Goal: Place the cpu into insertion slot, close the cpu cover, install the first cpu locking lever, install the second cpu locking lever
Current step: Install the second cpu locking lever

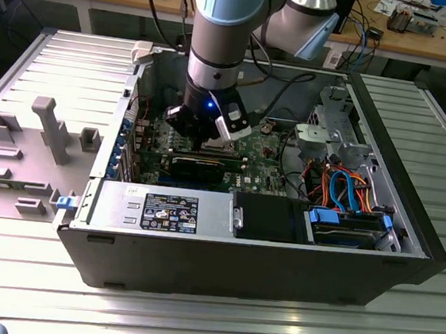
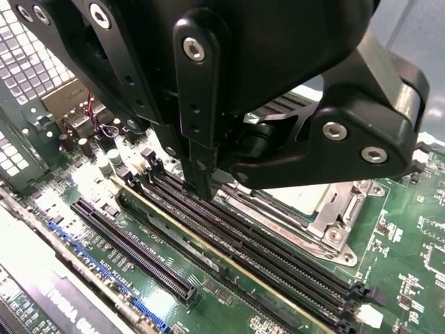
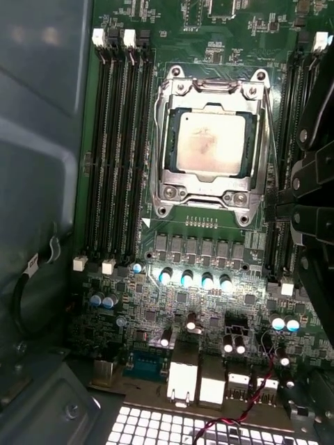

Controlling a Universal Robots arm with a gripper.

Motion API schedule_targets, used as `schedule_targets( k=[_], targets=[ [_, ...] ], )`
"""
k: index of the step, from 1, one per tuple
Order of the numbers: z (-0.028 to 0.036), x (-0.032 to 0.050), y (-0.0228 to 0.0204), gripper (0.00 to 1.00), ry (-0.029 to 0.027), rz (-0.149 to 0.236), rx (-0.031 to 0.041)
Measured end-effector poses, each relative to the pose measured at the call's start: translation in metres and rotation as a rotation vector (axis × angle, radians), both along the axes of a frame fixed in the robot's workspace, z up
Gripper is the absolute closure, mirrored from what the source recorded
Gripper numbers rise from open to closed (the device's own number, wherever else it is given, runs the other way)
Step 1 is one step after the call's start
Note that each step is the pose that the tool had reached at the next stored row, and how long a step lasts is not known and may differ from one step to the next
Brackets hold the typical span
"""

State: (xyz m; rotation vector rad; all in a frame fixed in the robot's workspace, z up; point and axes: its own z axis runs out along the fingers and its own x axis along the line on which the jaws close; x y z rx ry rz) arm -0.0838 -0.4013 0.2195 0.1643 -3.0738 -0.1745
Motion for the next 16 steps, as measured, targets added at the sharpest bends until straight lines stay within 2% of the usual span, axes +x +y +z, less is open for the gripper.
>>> schedule_targets(
  k=[4, 8, 14, 15, 16],
  targets=[
    [-0.0028, -0.0008, -0.001, 0.89, 0.0028, -0.003, 0.0036],
    [-0.0037, -0.0022, -0.0022, 0.89, 0.0037, -0.004, 0.0151],
    [-0.0059, -0.0025, -0.0025, 0.89, 0.0043, -0.005, 0.0184],
    [-0.0062, -0.0024, -0.0032, 0.89, 0.0043, -0.007, 0.0222],
    [-0.0069, -0.0026, -0.0036, 0.89, 0.0044, -0.012, 0.0295]
  ],
)
